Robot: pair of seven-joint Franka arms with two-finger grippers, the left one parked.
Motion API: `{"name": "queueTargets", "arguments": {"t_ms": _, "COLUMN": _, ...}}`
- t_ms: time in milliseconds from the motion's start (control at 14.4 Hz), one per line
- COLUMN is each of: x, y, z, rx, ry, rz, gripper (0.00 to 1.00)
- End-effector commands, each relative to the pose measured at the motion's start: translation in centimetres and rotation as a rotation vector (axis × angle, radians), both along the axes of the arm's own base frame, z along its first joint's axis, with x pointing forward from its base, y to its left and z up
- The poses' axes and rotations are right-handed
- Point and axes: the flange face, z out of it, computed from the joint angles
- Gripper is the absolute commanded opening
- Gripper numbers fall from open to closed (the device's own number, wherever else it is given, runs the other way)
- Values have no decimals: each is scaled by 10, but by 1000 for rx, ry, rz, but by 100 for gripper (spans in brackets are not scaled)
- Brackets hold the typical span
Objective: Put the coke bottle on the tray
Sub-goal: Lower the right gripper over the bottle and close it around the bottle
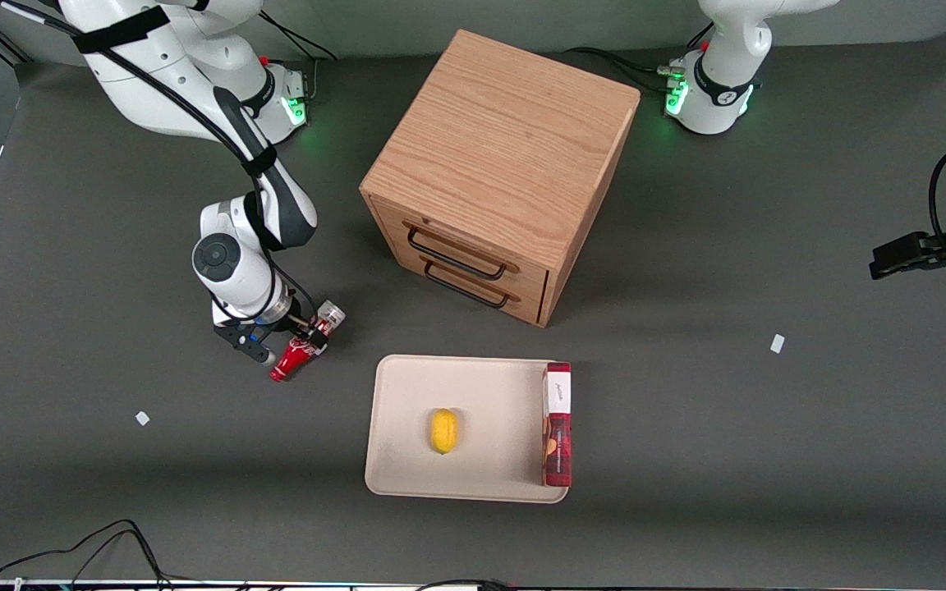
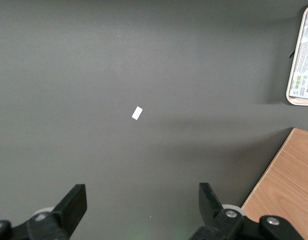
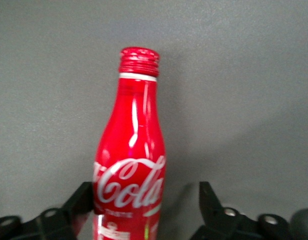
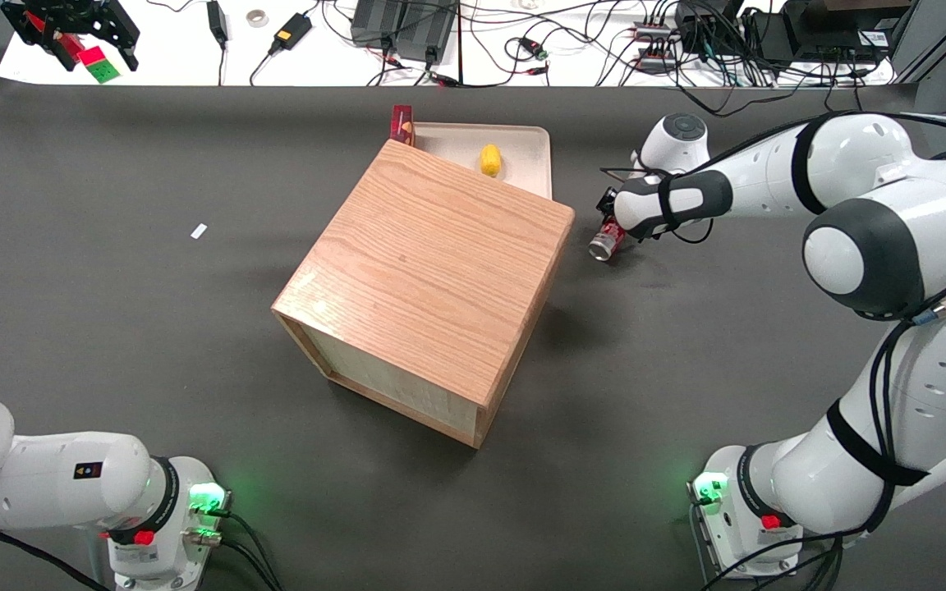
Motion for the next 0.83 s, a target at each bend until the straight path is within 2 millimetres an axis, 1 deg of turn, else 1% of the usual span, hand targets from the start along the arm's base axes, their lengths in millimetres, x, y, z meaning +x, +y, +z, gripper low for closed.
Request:
{"name": "queueTargets", "arguments": {"t_ms": 0, "x": 5, "y": 4, "z": -5, "rx": 16, "ry": -22, "rz": -23, "gripper": 74}}
{"name": "queueTargets", "arguments": {"t_ms": 70, "x": 4, "y": 7, "z": -6, "rx": 19, "ry": -24, "rz": -17, "gripper": 59}}
{"name": "queueTargets", "arguments": {"t_ms": 139, "x": 5, "y": 6, "z": -7, "rx": 19, "ry": -24, "rz": -19, "gripper": 35}}
{"name": "queueTargets", "arguments": {"t_ms": 209, "x": 5, "y": 7, "z": -7, "rx": 20, "ry": -24, "rz": -17, "gripper": 19}}
{"name": "queueTargets", "arguments": {"t_ms": 278, "x": 5, "y": 7, "z": -6, "rx": 20, "ry": -25, "rz": -17, "gripper": 7}}
{"name": "queueTargets", "arguments": {"t_ms": 348, "x": 5, "y": 6, "z": -6, "rx": 19, "ry": -24, "rz": -19, "gripper": 0}}
{"name": "queueTargets", "arguments": {"t_ms": 487, "x": 6, "y": 9, "z": -4, "rx": 20, "ry": -24, "rz": -11, "gripper": 0}}
{"name": "queueTargets", "arguments": {"t_ms": 626, "x": 9, "y": 10, "z": 4, "rx": 22, "ry": -31, "rz": 4, "gripper": 0}}
{"name": "queueTargets", "arguments": {"t_ms": 696, "x": 11, "y": 12, "z": 11, "rx": 21, "ry": -23, "rz": 12, "gripper": 0}}
{"name": "queueTargets", "arguments": {"t_ms": 765, "x": 17, "y": 13, "z": 23, "rx": 19, "ry": -13, "rz": 20, "gripper": 0}}
